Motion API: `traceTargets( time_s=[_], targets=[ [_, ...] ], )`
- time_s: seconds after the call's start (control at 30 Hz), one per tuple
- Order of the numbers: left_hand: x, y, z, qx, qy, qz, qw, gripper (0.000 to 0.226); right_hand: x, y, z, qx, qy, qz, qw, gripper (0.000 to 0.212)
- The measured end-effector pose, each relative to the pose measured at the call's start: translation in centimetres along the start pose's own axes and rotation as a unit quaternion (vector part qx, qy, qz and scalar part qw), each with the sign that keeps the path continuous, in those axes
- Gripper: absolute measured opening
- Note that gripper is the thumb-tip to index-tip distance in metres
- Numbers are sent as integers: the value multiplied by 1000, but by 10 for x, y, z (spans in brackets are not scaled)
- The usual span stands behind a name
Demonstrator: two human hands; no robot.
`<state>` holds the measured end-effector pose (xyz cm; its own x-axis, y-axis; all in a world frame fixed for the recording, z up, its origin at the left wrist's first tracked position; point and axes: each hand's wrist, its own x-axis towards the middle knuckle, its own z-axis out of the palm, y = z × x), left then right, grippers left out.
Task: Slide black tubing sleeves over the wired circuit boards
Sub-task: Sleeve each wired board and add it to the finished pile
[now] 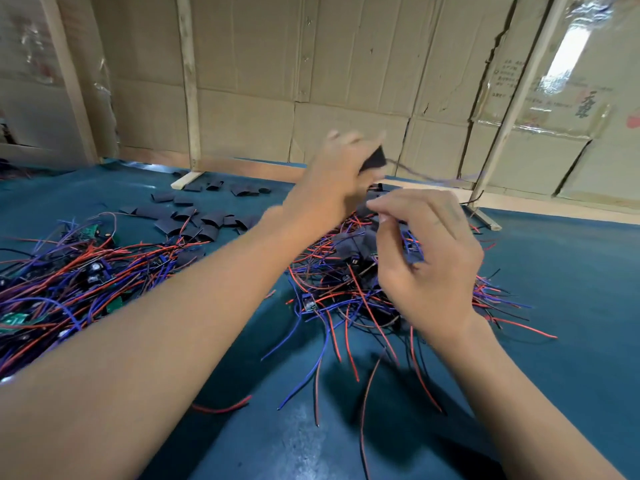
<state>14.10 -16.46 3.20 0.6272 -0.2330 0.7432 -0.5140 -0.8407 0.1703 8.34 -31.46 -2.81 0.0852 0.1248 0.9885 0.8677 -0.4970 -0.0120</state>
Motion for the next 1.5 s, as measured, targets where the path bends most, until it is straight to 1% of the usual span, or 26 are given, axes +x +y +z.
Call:
traceTargets(
  time_s=[0.07,0.1,0.13,0.17,0.2,0.23,0.33,0.37,0.4,0.47,0.5,0.53,0.6,0.63,0.67,0.7,0.77,0.87,0.93,1.07,1.13,1.23,1.33,1.4,1.47,1.5],
  targets=[
    [25,11,-2,-32,9,14,999,51,-4,-1,3,12,-22,-5,1000,21],
    [33,14,0,-39,-12,24,999,49,-7,-2,5,13,-44,-5,999,21],
    [38,15,6,-26,-73,26,997,46,-10,-3,8,14,-69,-7,997,23],
    [39,12,11,22,-165,21,986,45,-13,-2,9,17,-95,-10,995,24],
    [38,7,13,80,-253,14,964,46,-15,0,9,22,-117,-13,993,25],
    [34,-4,12,125,-312,8,942,49,-16,2,8,28,-135,-14,990,25],
    [17,-55,-19,150,-406,-92,897,63,-16,10,5,36,-148,16,988,22],
    [9,-74,-37,182,-444,-140,866,71,-15,11,5,38,-144,30,988,21],
    [-3,-92,-56,231,-477,-203,823,75,-15,11,5,38,-142,41,988,21],
    [-34,-116,-86,282,-538,-313,730,65,-15,9,7,36,-145,56,987,20],
    [-51,-125,-93,257,-559,-341,711,52,-16,8,8,36,-149,59,986,20],
    [-66,-132,-96,225,-551,-353,722,35,-17,7,9,35,-152,61,986,20],
    [-93,-141,-98,185,-474,-335,793,9,-19,5,11,34,-151,64,986,19],
    [-101,-144,-98,167,-428,-322,828,8,-19,4,12,36,-150,67,986,19],
    [-106,-145,-99,148,-396,-314,850,11,-19,3,12,39,-148,70,986,20],
    [-108,-142,-100,128,-385,-313,859,13,-19,3,13,43,-148,72,985,20],
    [-110,-138,-97,107,-404,-316,852,22,-20,4,14,46,-152,76,984,20],
    [-106,-129,-90,84,-451,-331,825,32,-23,7,15,47,-158,79,983,20],
    [-101,-127,-87,81,-457,-324,825,32,-24,8,15,46,-161,78,983,21],
    [-92,-122,-81,133,-490,-251,824,39,-25,10,15,49,-167,81,982,21],
    [-86,-118,-79,172,-518,-214,810,40,-25,11,15,53,-167,79,981,20],
    [-80,-114,-78,208,-543,-198,789,43,-26,13,15,53,-164,78,982,20],
    [-75,-112,-80,231,-538,-183,790,48,-25,11,15,49,-172,81,981,21],
    [-73,-109,-83,276,-487,-126,819,48,-24,10,14,48,-180,85,979,21],
    [-69,-105,-88,283,-355,-66,888,45,-24,9,14,51,-178,91,978,21],
    [-66,-101,-92,248,-276,-51,927,44,-23,7,14,58,-174,101,978,20]
  ],
)
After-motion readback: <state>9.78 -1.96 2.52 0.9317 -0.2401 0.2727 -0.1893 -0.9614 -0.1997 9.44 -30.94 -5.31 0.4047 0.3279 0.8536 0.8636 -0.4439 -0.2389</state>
